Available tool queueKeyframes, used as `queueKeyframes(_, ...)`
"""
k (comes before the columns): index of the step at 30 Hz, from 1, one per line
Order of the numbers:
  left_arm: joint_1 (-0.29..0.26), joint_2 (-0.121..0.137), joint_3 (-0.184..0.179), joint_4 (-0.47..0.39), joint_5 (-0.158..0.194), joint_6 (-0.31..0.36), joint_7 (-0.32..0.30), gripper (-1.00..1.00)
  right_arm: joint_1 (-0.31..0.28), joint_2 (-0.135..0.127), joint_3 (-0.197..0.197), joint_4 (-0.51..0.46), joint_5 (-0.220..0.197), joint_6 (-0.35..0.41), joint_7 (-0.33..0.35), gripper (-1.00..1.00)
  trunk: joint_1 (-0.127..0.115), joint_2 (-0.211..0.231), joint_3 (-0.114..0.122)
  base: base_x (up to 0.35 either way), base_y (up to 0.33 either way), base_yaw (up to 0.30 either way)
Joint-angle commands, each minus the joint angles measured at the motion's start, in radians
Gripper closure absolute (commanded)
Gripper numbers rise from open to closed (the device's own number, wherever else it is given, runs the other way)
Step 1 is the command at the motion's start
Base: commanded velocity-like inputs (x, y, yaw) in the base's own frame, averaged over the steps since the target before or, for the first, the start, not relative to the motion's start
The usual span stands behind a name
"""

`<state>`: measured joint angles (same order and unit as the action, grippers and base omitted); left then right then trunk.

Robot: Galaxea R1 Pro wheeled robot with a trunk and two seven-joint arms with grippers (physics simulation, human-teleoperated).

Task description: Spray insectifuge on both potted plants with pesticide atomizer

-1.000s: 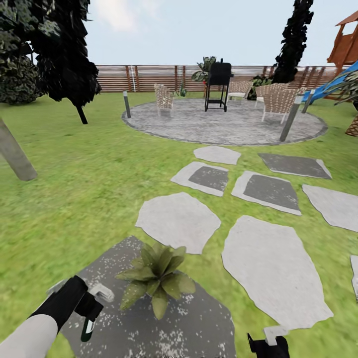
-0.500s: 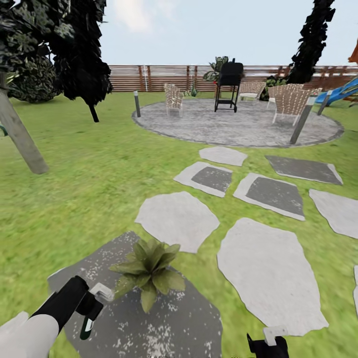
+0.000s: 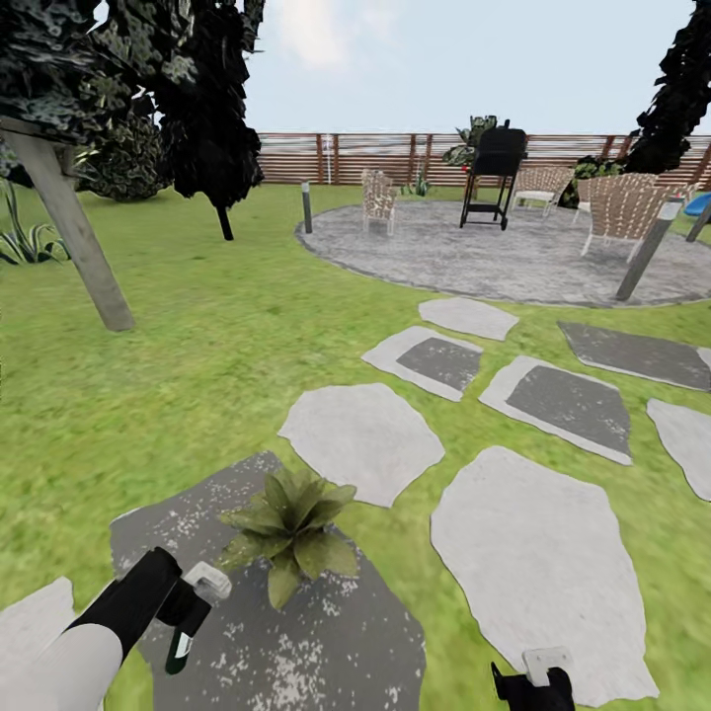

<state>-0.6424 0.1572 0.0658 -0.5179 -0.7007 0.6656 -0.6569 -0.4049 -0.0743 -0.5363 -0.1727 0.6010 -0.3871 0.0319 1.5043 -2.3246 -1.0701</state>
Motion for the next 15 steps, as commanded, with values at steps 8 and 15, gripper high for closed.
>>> queueKeyframes(8,0.0,-0.005,0.007,-0.004,-0.011,0.003,-0.009,1.0,-0.001,-0.003,-0.008,0.002,0.008,-0.004,0.003,-1.0,0.0,0.0,-0.001,0.007,-0.292,0.005)
queueKeyframes(15,0.0,-0.004,0.009,0.005,-0.014,0.002,-0.007,1.0,0.0,-0.003,-0.009,0.001,0.007,-0.004,0.003,-1.0,0.0,0.0,-0.001,0.0,-0.026,0.003)
